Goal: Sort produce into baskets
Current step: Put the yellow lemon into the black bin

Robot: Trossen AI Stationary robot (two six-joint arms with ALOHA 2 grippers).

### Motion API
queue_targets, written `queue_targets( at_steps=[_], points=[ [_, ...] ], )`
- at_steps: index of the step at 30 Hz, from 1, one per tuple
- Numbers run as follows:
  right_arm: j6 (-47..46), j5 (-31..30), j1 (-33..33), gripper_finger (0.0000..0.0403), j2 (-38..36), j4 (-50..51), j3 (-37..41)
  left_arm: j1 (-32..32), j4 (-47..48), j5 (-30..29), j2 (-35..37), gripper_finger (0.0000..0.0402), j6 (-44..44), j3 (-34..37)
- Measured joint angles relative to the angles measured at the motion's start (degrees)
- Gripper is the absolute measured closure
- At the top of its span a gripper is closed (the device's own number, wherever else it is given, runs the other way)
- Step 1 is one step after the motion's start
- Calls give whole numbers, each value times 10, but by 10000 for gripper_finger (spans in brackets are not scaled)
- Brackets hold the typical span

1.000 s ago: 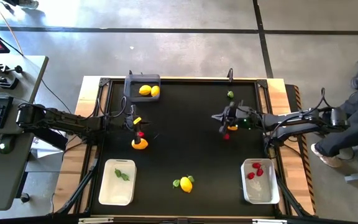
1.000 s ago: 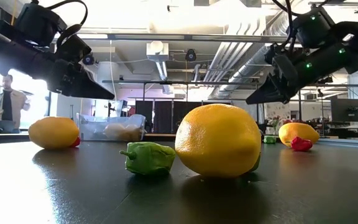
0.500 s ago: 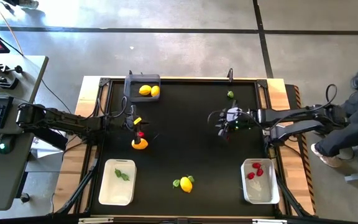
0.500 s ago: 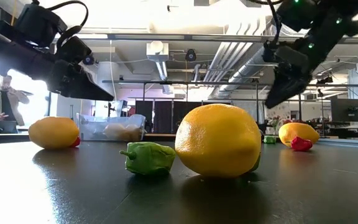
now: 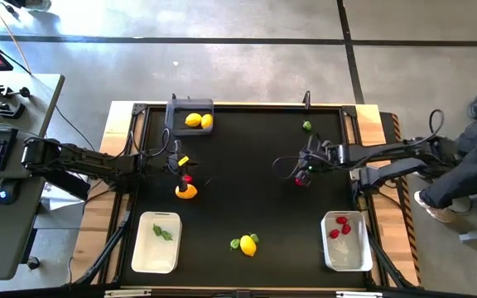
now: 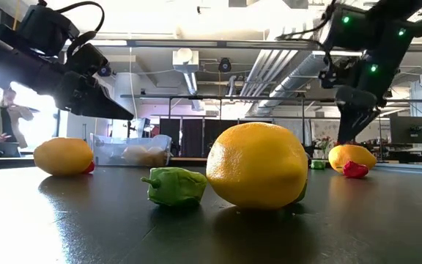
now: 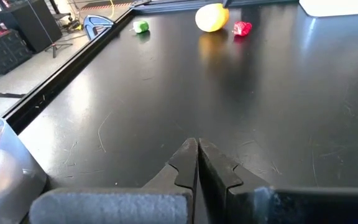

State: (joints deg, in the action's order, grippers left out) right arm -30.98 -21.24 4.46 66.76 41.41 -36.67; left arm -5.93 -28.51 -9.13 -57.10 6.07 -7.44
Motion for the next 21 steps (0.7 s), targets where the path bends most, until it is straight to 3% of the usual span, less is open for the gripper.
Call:
queue_targets(
  at_steps=[15, 21],
  points=[
    [28, 20, 70, 153, 101, -9, -2, 0, -3, 0, 0, 401, 1, 0],
    [40, 52, 85, 193, 98, -17, -2, 0, -12, 0, 0, 401, 2, 0]
  ],
)
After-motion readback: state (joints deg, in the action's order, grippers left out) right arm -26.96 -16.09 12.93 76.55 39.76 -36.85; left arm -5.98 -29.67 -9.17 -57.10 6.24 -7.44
